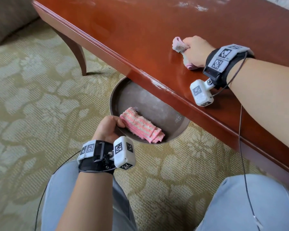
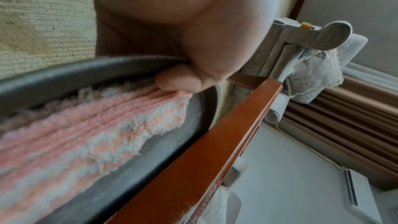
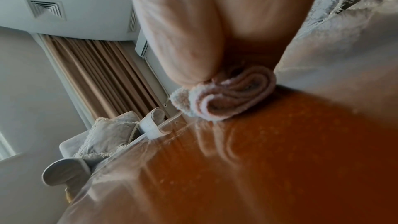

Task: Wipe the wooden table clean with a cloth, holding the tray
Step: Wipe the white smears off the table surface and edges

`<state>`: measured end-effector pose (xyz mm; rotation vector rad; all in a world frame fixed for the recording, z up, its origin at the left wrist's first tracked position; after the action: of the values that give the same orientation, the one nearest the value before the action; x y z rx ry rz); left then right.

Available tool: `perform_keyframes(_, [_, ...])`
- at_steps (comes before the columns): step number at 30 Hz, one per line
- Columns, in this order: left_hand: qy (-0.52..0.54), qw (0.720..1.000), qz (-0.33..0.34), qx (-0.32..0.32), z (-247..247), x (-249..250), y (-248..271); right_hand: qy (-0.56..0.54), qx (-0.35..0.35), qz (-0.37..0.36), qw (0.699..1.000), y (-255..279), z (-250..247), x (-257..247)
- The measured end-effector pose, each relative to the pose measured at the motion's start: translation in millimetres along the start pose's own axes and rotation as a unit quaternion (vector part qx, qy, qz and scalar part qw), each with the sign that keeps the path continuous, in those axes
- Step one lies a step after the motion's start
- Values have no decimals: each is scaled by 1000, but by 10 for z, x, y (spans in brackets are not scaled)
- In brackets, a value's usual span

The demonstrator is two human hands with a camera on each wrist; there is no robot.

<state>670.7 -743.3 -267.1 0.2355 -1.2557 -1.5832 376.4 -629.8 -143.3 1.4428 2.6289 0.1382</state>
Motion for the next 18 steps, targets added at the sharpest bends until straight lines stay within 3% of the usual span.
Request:
perform_keyframes(10, [0,1000,22,2,12,-55,156,-13,-21,-118,993,335,96,-488])
perform_keyframes(18, [0,999,34,26,9,-219,331,-54,-77,-210,973,960,307,-778])
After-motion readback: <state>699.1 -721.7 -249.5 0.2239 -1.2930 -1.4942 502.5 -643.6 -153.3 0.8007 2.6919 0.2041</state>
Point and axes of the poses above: each hand's wrist, its own y-axis away from the middle knuckle, its own z-axis out of the palm, x = y × z, the point moved 6 cm from there along -y, towards the middle knuckle, and after that the axes turned 7 degrees about y, right-handed, at the moved point
